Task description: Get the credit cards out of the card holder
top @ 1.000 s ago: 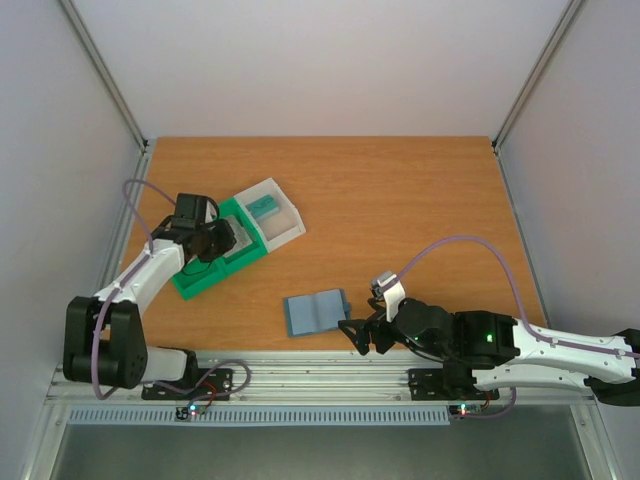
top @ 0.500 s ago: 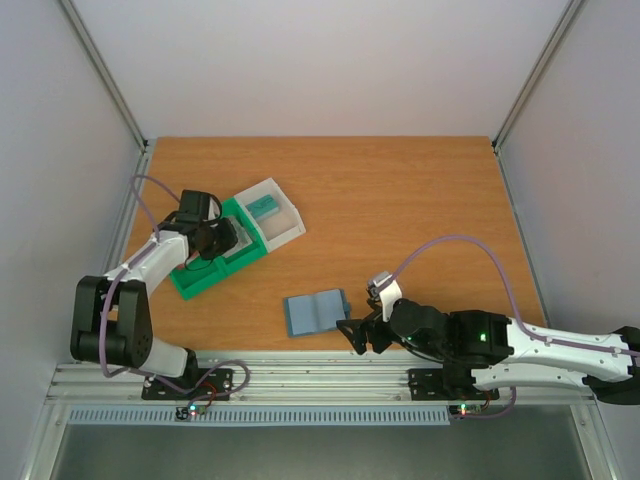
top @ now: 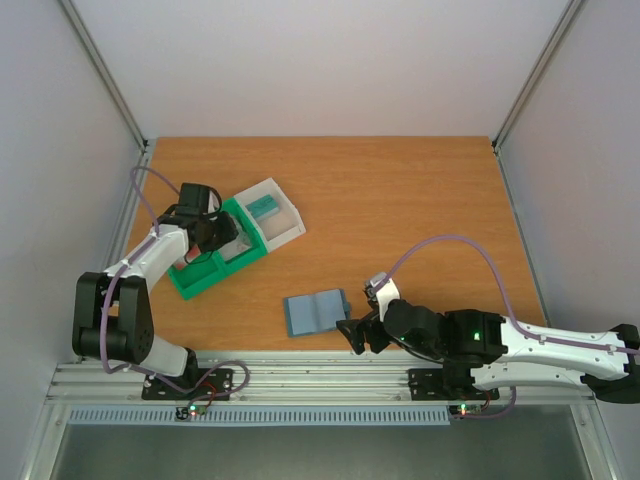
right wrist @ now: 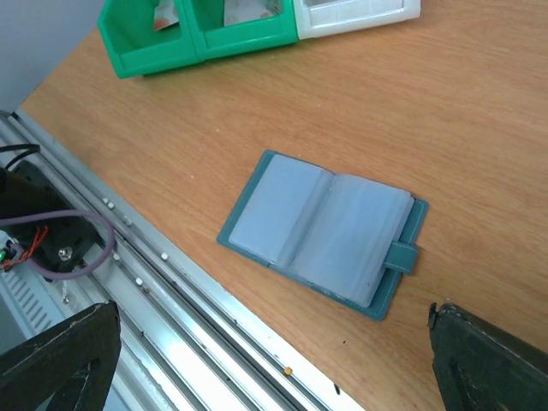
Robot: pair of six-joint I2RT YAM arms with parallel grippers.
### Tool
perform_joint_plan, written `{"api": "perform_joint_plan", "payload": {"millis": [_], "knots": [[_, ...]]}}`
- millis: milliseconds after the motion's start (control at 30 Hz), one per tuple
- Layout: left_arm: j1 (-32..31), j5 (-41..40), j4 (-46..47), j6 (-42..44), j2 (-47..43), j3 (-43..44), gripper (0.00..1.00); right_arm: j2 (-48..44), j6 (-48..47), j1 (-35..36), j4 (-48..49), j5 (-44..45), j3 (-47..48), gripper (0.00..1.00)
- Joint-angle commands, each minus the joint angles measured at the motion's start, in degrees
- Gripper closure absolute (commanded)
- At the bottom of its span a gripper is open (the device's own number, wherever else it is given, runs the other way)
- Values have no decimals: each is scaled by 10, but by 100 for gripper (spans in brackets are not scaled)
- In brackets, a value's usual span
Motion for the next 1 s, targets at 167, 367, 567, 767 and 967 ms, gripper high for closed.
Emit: {"api": "perform_joint_plan", "payload": {"millis": [167, 367, 567, 767, 967], "knots": [[2, -14, -23, 5, -7, 19, 71, -12, 18, 4, -17, 13, 26, 1], [3, -26, -32, -7, -56, 9, 64, -16, 18, 4, -25, 16, 35, 2], [3, -10, -59, -10, -103, 11, 51, 2, 9, 4, -25, 10, 58, 2], [3, 26, -84, -6, -200, -13, 36, 25, 10, 4, -54, 20, 106, 2], [2, 58, -110, 7, -349, -39, 1, 32, 41, 4, -75, 36, 138, 1]]}}
